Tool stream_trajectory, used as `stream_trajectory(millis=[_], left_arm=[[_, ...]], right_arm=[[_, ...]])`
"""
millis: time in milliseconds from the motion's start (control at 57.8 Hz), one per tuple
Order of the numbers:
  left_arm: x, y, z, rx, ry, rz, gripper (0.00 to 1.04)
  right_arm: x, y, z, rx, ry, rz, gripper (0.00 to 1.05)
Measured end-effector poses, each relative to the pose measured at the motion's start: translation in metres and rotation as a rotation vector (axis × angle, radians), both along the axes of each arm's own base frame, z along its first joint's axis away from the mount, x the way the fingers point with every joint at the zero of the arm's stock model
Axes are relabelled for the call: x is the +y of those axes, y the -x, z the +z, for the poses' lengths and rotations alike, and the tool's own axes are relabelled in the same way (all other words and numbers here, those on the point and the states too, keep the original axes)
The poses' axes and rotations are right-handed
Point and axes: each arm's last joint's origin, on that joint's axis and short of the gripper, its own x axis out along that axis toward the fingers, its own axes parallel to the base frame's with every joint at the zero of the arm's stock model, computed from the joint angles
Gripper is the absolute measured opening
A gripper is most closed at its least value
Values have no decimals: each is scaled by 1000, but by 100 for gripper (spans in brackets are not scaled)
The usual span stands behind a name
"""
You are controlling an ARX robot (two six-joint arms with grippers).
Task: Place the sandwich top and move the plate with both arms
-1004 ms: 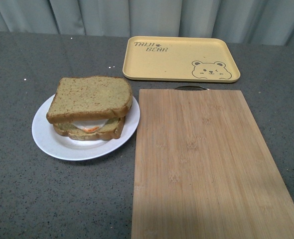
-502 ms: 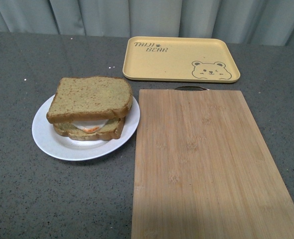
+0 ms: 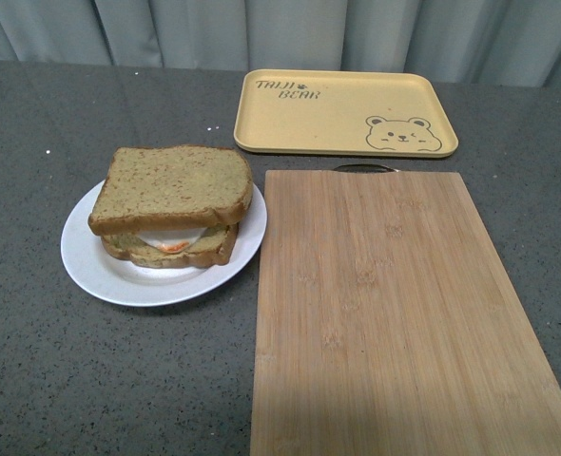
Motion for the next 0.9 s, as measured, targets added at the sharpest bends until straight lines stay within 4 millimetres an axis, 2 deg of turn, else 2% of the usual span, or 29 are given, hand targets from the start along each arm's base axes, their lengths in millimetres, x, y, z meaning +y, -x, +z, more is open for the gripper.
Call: stream_trajectory(millis=[848,900], left_arm=[[0,0,0,0,0,0,98],[0,0,0,-1,0,0,98]], right_arm=[[0,20,-3,5,1,3,1],[0,20,-3,5,2,3,8]])
